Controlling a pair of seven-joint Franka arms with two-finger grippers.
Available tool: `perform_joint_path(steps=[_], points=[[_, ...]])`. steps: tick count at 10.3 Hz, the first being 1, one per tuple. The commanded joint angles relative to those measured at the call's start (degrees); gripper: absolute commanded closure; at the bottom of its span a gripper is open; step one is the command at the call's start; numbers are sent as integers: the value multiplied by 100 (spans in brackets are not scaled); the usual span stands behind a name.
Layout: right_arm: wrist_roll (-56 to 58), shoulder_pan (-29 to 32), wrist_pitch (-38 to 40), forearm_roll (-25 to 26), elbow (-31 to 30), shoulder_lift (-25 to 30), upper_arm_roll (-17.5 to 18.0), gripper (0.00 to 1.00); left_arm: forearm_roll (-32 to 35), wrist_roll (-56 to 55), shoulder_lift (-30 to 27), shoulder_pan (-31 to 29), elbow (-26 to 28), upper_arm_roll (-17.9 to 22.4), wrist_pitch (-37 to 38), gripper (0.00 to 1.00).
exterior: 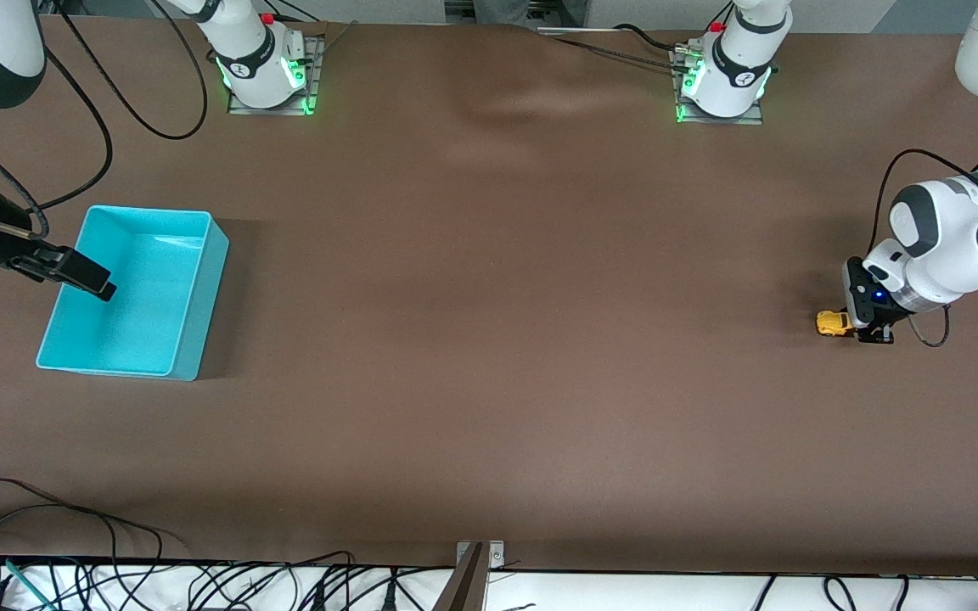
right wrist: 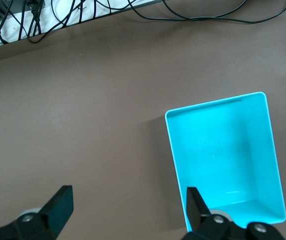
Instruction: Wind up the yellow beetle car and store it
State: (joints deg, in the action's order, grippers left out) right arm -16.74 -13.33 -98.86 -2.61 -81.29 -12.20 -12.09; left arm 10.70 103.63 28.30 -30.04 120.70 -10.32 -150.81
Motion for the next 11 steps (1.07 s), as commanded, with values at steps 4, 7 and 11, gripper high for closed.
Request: perform_joint_path(steps=[4, 7, 11], points=[[57, 15, 68, -3, 25, 43, 4, 0, 152, 315, 694, -222, 41, 65, 69, 87], [57, 6, 68, -3, 25, 43, 4, 0, 222, 333, 694, -248, 41, 65, 69, 87], [57, 15, 68, -3, 25, 43, 4, 0, 240, 359, 686, -310, 41, 65, 69, 86]])
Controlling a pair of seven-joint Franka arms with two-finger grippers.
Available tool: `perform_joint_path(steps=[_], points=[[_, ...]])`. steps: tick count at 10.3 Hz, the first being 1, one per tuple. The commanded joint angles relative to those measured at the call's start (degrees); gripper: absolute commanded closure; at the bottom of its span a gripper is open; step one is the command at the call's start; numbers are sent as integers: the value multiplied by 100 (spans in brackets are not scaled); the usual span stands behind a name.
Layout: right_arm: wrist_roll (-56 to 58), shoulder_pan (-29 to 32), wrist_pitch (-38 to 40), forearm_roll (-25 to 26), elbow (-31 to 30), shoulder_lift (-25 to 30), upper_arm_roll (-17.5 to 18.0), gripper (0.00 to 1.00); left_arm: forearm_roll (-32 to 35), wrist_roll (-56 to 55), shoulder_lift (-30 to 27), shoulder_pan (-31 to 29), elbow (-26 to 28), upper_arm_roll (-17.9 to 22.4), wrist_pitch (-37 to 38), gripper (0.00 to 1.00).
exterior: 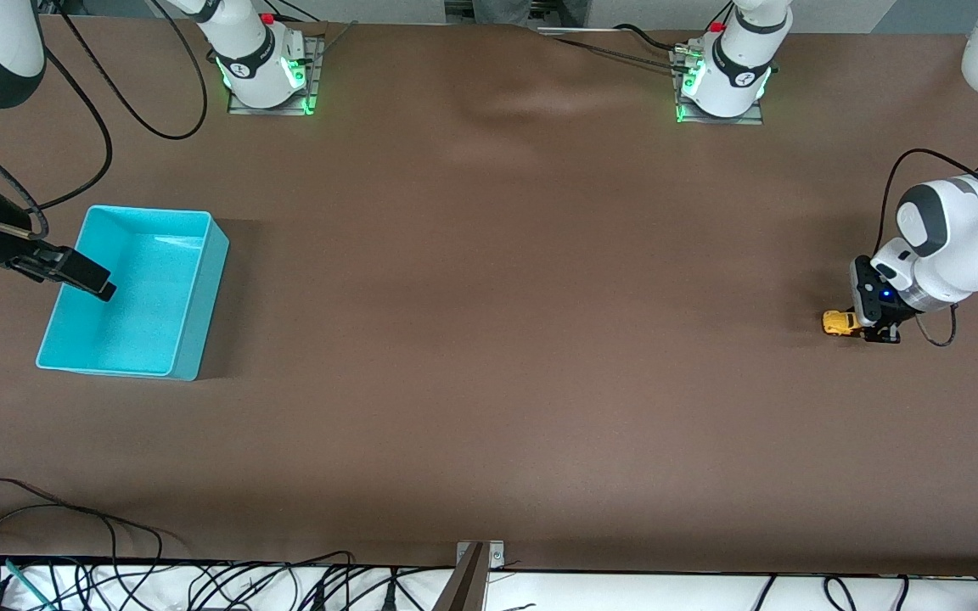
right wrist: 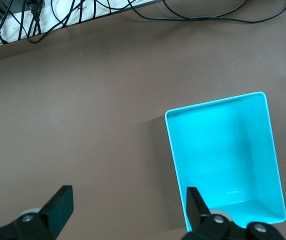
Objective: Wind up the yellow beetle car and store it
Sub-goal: 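Open the left gripper to release the car toward the bin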
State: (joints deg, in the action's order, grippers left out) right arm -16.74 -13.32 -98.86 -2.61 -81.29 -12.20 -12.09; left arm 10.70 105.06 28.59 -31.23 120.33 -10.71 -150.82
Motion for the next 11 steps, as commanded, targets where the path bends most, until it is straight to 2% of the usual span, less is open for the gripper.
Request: perform_joint_path(steps=[1, 2, 3, 4, 5, 9, 11], points=[[57, 13, 68, -3, 25, 42, 5, 0, 240, 217, 657, -191, 79, 104, 70, 85], [57, 13, 60, -3, 25, 42, 5, 0, 240, 217, 657, -191, 79, 104, 70, 85], [57, 13, 60, -3, 25, 34, 5, 0, 223, 208, 657, -191, 79, 104, 70, 74], [57, 13, 68, -3, 25, 42, 5, 0, 153, 208, 648, -243, 79, 96, 70, 18], [57, 13, 68, -3, 25, 42, 5, 0, 152, 199, 596, -252, 87, 17, 79, 0], [57, 13, 68, -3, 25, 42, 5, 0, 117, 129, 368, -279, 79, -212, 473, 0], [57, 13, 60, -3, 25, 42, 5, 0, 108, 85, 288, -270, -131, -343, 841, 0]])
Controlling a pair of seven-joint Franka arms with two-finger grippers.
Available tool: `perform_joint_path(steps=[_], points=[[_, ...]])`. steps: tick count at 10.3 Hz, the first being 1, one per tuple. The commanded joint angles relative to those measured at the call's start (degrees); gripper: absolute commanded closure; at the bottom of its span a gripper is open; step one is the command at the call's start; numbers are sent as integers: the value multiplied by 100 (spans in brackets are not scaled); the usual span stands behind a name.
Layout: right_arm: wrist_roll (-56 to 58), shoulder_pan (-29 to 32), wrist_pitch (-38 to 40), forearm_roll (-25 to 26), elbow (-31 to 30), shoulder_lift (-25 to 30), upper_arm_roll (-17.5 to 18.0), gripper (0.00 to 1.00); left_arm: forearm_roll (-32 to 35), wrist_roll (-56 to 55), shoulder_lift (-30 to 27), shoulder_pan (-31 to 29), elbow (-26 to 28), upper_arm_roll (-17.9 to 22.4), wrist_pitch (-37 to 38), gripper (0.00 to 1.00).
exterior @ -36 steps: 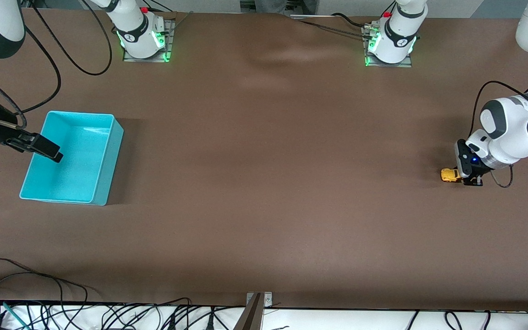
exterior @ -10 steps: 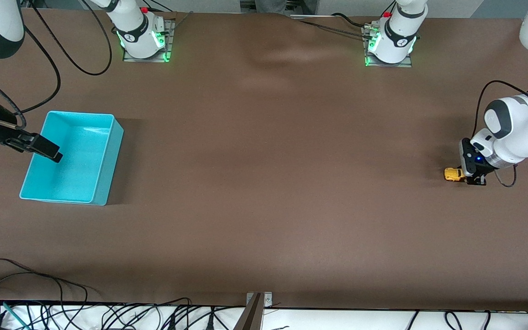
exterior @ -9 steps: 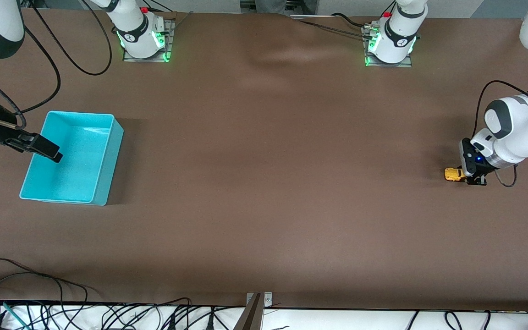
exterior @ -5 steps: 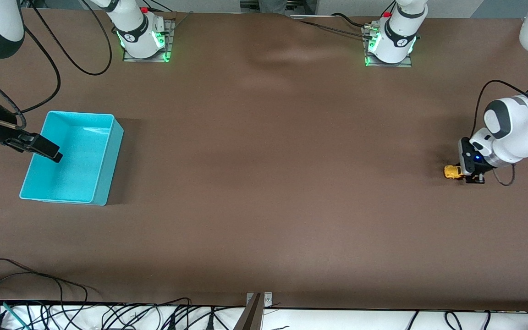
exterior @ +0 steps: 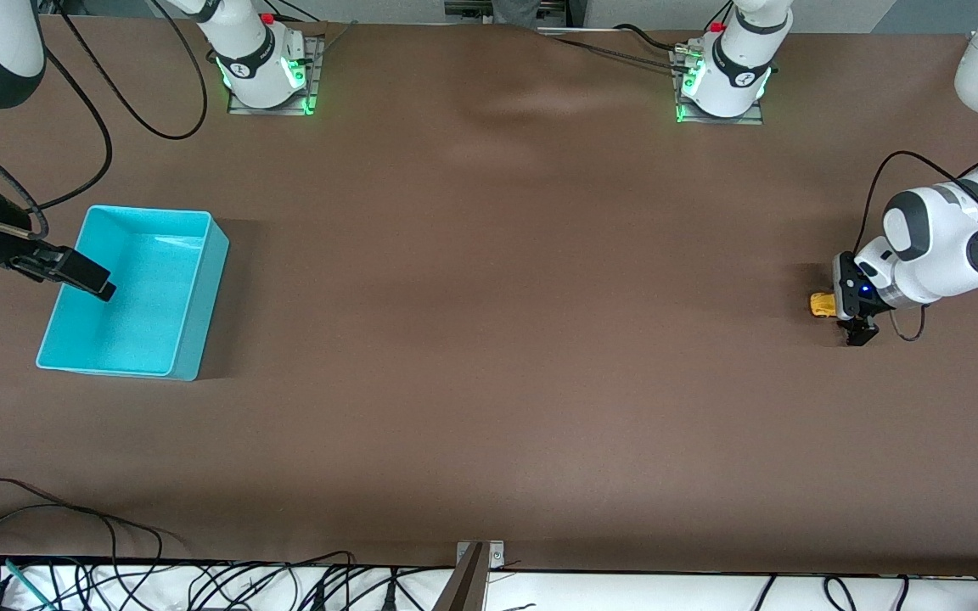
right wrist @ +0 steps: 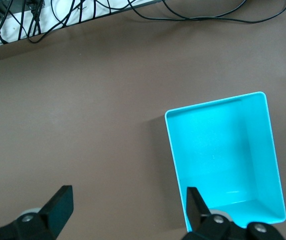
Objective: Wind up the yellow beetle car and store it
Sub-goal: 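Open the left gripper to release the car toward the bin, then raise the left gripper away while the right gripper reaches the car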
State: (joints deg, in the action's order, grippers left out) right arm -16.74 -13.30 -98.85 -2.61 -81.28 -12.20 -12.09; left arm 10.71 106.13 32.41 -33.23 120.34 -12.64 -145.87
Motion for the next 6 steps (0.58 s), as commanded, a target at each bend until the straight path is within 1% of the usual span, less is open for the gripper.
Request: perform_joint_path(steps=[1, 5, 6], points=[[57, 12, 68, -3, 25, 42, 5, 0, 116, -31, -112, -70, -238, -221, 549, 0], [57, 12, 68, -3, 25, 34, 5, 0, 107, -286, -506, -79, -536, -432, 1497, 0], [57, 12, 68, -3, 25, 42, 5, 0, 98, -303, -525, -79, -677, -459, 1761, 0]])
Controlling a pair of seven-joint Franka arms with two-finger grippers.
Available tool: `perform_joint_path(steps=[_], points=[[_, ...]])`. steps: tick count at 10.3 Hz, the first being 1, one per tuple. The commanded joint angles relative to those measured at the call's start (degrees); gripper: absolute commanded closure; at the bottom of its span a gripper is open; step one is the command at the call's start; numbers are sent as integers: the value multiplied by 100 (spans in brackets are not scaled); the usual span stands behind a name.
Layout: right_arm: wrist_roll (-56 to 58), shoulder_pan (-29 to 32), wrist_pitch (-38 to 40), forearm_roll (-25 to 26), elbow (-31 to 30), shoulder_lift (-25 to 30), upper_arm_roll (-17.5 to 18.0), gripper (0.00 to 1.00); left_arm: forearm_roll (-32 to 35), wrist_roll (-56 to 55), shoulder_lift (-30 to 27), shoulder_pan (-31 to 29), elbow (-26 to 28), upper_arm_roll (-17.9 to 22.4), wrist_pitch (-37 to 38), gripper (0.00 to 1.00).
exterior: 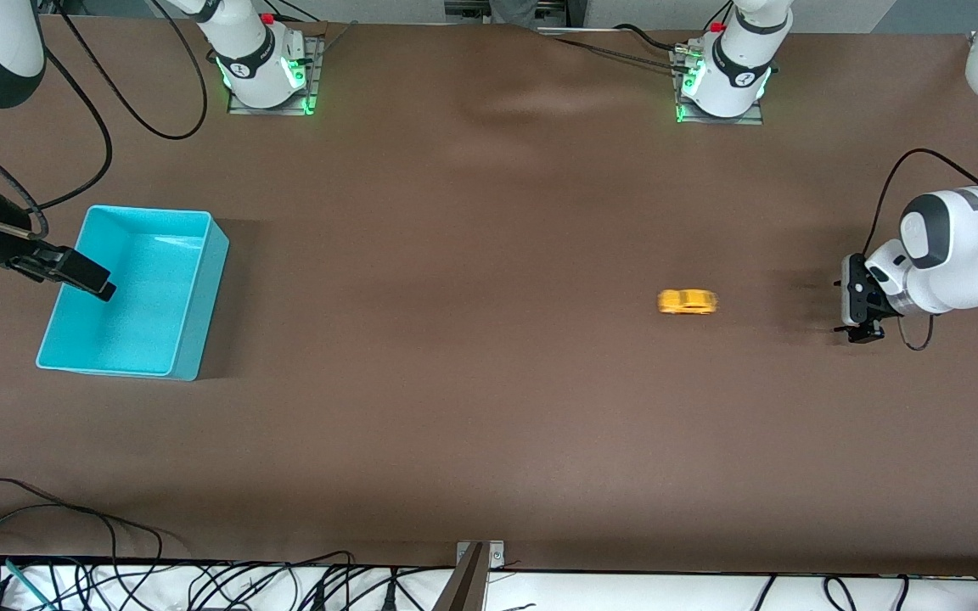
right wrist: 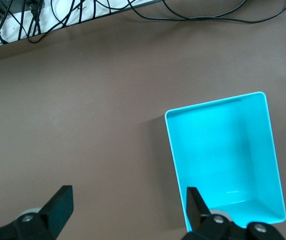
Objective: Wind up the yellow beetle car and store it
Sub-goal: 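Raise the left gripper away while the right gripper reaches the car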
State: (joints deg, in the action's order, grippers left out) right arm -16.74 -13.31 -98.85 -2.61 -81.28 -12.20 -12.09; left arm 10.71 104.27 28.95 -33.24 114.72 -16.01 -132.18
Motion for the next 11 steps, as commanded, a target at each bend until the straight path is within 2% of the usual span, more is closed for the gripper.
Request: perform_joint_path(steps=[1, 7, 9, 11], points=[[57, 12, 59, -3, 25, 42, 5, 0, 98, -187, -179, -78, -238, -130, 621, 0], [74, 12, 58, -3, 25, 34, 5, 0, 98, -433, -362, -78, -319, -289, 755, 0], [248, 12, 67, 6, 7, 34, 5, 0, 98, -783, -678, -52, -327, -332, 947, 0], [1054, -5, 67, -3, -28, 25, 14, 0, 98, -1318, -1169, 97, -432, -377, 1262, 0]])
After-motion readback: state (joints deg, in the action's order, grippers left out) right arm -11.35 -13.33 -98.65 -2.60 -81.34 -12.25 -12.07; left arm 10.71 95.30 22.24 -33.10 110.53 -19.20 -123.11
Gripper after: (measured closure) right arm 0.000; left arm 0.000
